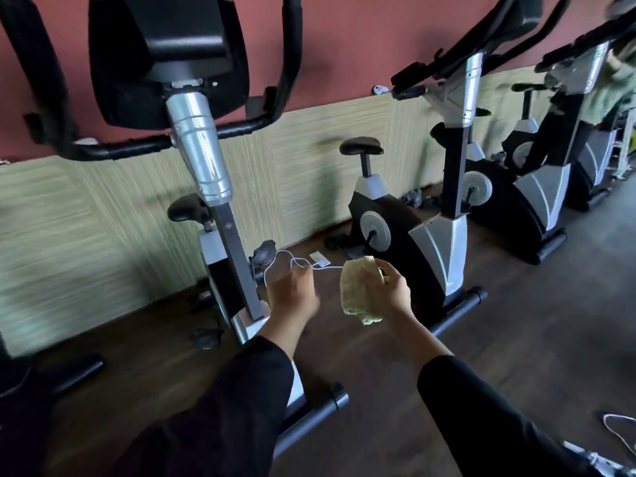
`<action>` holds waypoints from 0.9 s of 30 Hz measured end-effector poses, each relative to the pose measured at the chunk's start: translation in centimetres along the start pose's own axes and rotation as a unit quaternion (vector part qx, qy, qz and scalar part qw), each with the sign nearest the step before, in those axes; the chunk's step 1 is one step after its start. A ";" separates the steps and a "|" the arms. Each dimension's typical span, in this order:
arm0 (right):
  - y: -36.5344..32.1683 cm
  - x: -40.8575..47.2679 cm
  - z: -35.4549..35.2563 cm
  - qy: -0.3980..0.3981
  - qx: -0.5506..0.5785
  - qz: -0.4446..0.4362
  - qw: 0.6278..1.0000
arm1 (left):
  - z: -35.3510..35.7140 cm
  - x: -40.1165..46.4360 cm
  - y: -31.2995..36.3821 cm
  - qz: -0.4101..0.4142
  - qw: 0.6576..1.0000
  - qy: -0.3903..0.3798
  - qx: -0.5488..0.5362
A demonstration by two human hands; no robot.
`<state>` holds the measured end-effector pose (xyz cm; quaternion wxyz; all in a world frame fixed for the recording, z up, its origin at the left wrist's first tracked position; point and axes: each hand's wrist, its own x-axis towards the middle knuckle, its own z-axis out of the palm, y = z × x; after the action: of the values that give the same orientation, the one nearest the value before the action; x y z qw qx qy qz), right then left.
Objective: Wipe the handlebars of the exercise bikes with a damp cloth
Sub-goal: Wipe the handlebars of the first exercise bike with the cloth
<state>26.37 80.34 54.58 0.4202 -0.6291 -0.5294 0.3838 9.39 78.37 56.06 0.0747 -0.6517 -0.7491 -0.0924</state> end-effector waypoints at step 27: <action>-15.0 31.4 7.5 -0.160 0.078 -0.209 0.962 | -7.3 27.9 0.1 -0.215 0.970 0.094 0.070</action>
<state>18.84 113.61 64.75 0.4487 -0.4004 -0.6776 0.4233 5.54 103.56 69.62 0.1686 -0.4569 -0.8659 -0.1144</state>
